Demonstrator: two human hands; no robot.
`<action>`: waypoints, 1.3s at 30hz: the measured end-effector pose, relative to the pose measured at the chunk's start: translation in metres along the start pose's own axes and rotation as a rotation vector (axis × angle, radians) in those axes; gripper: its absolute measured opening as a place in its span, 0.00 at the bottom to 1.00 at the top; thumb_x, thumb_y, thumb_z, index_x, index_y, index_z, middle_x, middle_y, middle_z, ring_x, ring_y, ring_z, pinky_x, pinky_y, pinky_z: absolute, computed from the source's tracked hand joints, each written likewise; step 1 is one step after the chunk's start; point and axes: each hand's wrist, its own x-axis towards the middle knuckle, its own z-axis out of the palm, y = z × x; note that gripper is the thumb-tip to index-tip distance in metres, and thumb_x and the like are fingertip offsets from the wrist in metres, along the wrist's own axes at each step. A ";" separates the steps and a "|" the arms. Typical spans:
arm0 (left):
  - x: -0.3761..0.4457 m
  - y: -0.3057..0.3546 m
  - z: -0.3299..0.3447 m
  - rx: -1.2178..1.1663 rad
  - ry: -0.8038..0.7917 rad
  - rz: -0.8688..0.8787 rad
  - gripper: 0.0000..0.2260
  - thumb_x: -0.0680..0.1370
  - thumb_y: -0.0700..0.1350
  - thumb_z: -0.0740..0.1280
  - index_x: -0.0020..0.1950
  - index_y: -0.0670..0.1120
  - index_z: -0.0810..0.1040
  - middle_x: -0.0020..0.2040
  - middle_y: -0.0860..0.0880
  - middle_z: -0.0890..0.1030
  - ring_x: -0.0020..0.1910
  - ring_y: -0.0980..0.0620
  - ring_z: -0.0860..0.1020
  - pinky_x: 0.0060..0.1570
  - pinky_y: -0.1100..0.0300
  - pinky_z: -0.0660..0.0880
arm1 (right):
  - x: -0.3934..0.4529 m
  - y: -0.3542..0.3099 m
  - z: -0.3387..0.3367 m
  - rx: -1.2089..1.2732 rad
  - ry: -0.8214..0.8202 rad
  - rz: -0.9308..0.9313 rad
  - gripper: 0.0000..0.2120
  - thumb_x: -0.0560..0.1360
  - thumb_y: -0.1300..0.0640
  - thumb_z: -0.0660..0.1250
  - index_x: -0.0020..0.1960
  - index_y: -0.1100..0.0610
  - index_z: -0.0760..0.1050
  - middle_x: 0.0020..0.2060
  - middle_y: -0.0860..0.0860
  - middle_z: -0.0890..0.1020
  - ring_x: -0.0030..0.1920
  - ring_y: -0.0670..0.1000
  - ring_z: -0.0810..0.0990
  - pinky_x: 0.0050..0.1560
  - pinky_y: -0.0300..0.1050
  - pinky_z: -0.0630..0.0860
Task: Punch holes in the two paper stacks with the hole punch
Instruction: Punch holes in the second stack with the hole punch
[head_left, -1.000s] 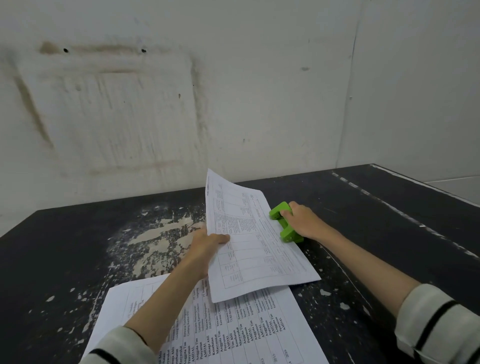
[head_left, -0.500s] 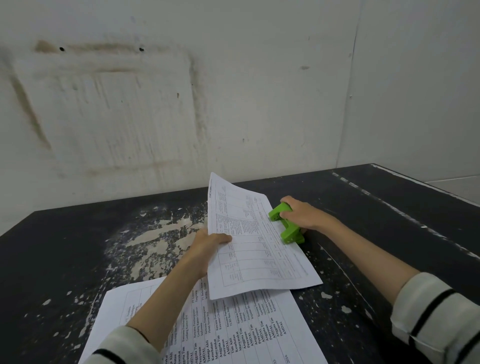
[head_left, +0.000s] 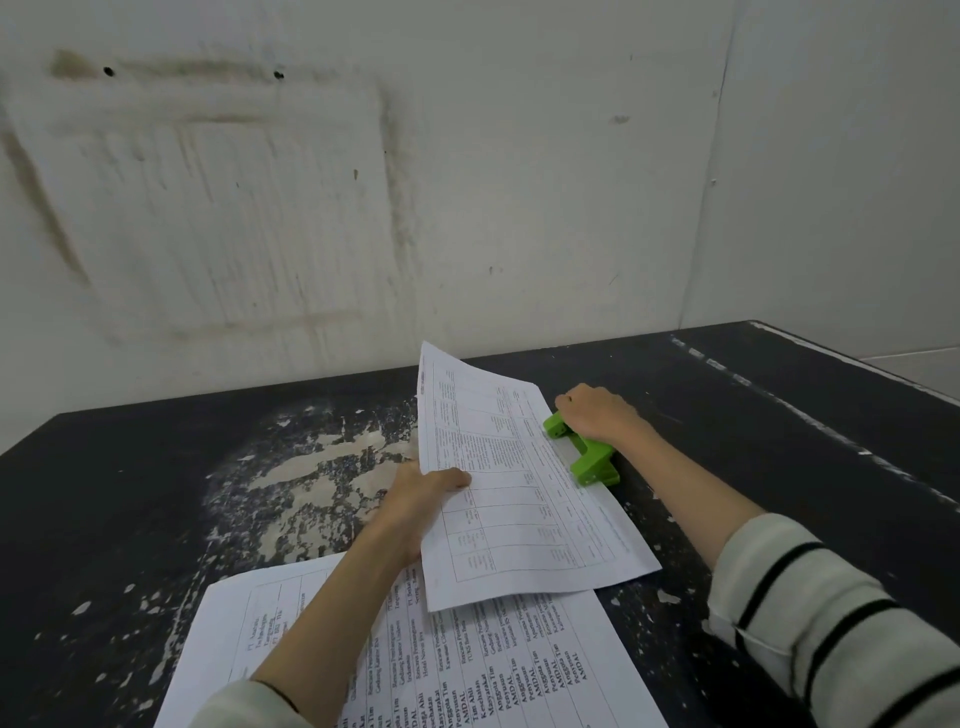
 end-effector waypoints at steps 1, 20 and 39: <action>0.000 0.000 0.000 0.004 0.001 0.008 0.14 0.75 0.35 0.65 0.61 0.40 0.74 0.52 0.43 0.81 0.49 0.42 0.81 0.42 0.51 0.79 | 0.001 -0.001 0.001 0.012 0.011 0.021 0.18 0.79 0.50 0.47 0.47 0.59 0.71 0.56 0.59 0.78 0.51 0.57 0.75 0.51 0.50 0.68; -0.001 -0.002 0.001 -0.005 0.003 0.055 0.09 0.76 0.35 0.64 0.53 0.46 0.75 0.45 0.48 0.82 0.43 0.47 0.81 0.33 0.58 0.77 | -0.002 0.000 0.016 0.015 0.116 0.107 0.21 0.79 0.50 0.47 0.51 0.61 0.75 0.43 0.55 0.76 0.41 0.53 0.72 0.44 0.45 0.65; 0.001 -0.005 -0.001 -0.001 -0.003 0.083 0.13 0.76 0.36 0.64 0.59 0.42 0.76 0.50 0.46 0.81 0.46 0.50 0.81 0.39 0.58 0.78 | 0.008 0.008 0.025 -0.001 0.178 0.001 0.23 0.81 0.47 0.45 0.52 0.61 0.74 0.50 0.56 0.80 0.50 0.54 0.77 0.60 0.54 0.67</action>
